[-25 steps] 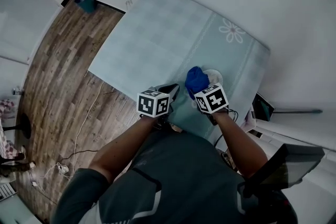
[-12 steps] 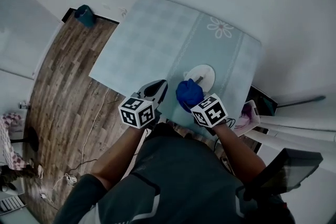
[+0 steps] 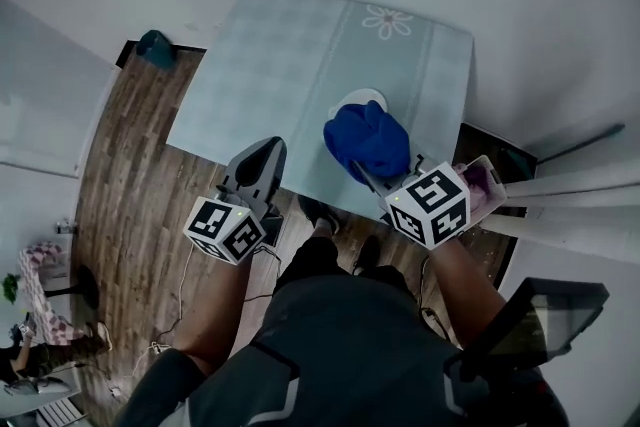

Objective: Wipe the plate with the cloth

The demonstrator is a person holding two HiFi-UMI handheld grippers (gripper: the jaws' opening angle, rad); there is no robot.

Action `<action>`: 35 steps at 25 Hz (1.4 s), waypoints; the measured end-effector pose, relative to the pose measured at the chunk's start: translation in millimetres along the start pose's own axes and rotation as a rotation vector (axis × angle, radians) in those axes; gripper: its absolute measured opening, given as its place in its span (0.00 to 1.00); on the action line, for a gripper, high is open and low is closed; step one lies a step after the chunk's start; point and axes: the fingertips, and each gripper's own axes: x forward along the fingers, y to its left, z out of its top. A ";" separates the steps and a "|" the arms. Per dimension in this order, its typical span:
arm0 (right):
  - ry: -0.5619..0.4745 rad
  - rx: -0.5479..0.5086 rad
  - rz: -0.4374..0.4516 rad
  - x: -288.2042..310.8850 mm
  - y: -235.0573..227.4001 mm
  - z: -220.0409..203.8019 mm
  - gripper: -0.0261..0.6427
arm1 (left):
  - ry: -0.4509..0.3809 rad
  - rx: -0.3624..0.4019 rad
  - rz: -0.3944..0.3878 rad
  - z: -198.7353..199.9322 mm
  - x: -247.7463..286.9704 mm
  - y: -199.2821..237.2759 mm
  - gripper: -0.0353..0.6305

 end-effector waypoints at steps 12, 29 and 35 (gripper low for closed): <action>-0.271 -0.066 -0.208 -57.2 40.7 64.7 0.14 | -0.080 0.086 -0.024 48.4 -50.1 -16.2 0.07; -0.303 -0.067 -0.456 -74.4 64.7 80.5 0.14 | -0.115 0.143 -0.095 84.7 -75.1 2.7 0.07; -0.312 -0.064 -0.460 -75.9 64.1 80.3 0.14 | -0.125 0.145 -0.100 86.3 -72.8 -0.6 0.07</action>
